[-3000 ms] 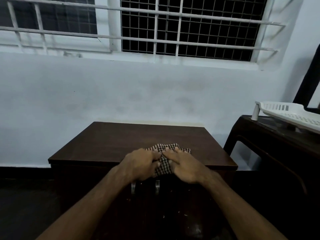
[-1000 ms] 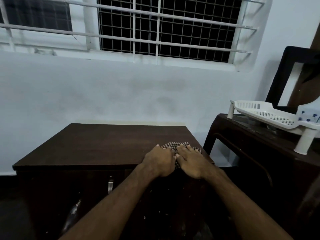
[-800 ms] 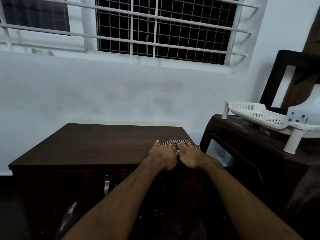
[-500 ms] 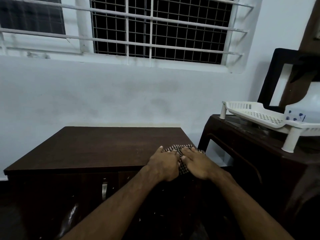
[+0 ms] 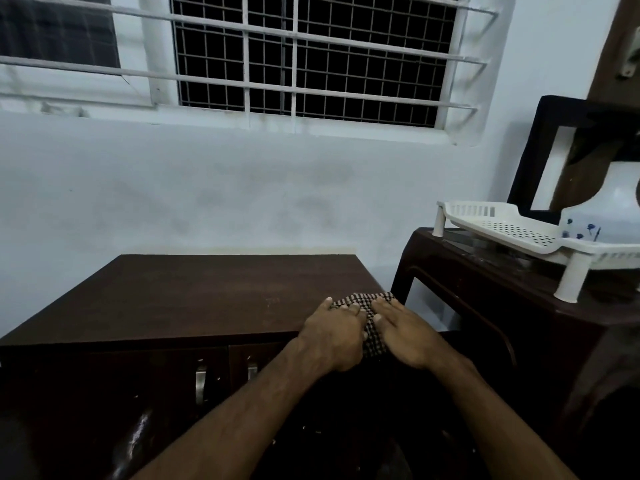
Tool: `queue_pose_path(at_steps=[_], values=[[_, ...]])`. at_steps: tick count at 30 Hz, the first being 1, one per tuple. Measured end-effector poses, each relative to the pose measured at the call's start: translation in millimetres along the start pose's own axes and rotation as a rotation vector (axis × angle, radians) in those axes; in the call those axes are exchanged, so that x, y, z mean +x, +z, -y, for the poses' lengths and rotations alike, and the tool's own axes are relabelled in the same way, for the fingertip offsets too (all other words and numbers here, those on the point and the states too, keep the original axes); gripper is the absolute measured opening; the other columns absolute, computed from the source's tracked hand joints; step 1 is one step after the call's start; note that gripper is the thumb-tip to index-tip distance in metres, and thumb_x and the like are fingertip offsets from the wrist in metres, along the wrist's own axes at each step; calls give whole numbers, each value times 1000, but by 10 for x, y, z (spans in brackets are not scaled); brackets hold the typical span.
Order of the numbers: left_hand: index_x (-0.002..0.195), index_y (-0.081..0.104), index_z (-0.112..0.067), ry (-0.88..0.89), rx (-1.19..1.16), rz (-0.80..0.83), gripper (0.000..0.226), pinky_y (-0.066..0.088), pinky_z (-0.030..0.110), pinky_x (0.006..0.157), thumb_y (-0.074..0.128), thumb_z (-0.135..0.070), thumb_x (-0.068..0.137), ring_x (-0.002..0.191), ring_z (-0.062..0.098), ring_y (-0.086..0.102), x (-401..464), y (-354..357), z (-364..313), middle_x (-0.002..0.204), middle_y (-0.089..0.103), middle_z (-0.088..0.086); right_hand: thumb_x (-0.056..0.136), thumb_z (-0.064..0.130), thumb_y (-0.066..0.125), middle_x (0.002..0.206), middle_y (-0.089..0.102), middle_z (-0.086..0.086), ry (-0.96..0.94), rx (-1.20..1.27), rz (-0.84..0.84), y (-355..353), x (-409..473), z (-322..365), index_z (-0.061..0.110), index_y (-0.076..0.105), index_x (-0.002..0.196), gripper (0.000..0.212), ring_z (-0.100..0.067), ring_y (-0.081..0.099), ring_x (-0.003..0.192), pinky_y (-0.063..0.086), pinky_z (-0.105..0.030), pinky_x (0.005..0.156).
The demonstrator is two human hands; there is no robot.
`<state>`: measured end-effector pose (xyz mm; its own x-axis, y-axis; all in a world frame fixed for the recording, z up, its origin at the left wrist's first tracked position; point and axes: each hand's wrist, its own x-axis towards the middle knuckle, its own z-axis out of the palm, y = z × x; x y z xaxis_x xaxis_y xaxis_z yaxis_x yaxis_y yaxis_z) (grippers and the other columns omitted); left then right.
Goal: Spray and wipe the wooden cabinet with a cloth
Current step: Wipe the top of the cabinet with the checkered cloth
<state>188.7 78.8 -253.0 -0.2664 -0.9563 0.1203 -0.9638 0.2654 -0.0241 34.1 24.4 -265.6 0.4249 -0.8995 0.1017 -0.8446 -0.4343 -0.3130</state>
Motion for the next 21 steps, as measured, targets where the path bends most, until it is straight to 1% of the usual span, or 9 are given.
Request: queue_pose_path(at_steps=[3, 6, 8, 12, 15, 18, 21], values=[[155, 31, -8, 1, -17, 30, 53, 9, 48, 125, 34, -29, 106, 150, 20, 32, 112, -10, 6, 164, 31, 8, 111, 25, 26, 170, 14, -3, 4, -21, 21, -71, 117, 15, 12, 23, 160, 51, -15, 8, 157, 3, -23, 122], [153, 35, -10, -26, -51, 72, 51, 11, 49, 125, 30, -32, 107, 148, 22, 36, 295, -45, 62, 163, 34, 8, 111, 25, 23, 170, 9, -7, 12, -63, 80, -143, 262, 13, 10, 18, 161, 52, -18, 7, 157, 5, -21, 120], [155, 34, -12, -44, -52, 121, 53, 10, 50, 126, 27, -34, 107, 148, 24, 36, 416, -88, 137, 163, 34, 7, 111, 25, 22, 170, 8, -9, 19, -84, 117, -175, 362, 30, 8, 16, 161, 53, -19, 7, 157, 6, -22, 120], [158, 29, -17, -85, -35, 178, 53, 9, 49, 125, 27, -34, 108, 151, 27, 31, 767, -94, 340, 166, 27, 5, 110, 23, 23, 168, 18, -13, 32, -110, 133, -179, 718, 40, 5, 25, 157, 50, -25, 18, 155, 14, -27, 121], [156, 34, -20, -118, -36, 190, 52, 15, 48, 126, 30, -35, 107, 149, 28, 35, 1020, -84, 508, 163, 34, 6, 110, 21, 23, 167, 19, -14, 38, -117, 141, -196, 999, 48, 2, 26, 156, 50, -26, 21, 153, 17, -27, 119], [155, 37, -21, -148, -41, 190, 52, 21, 46, 124, 32, -36, 106, 146, 29, 38, 1326, -52, 722, 160, 39, 9, 110, 17, 24, 163, 28, -16, 43, -151, 153, -203, 1360, 29, -1, 35, 151, 46, -28, 30, 149, 26, -27, 112], [155, 37, -19, -169, -50, 192, 50, 28, 44, 121, 32, -33, 107, 145, 31, 40, 1664, -4, 936, 159, 41, 12, 109, 22, 27, 163, 31, -17, 45, -148, 153, -177, 1778, -18, 3, 38, 149, 45, -30, 33, 147, 30, -31, 112]])
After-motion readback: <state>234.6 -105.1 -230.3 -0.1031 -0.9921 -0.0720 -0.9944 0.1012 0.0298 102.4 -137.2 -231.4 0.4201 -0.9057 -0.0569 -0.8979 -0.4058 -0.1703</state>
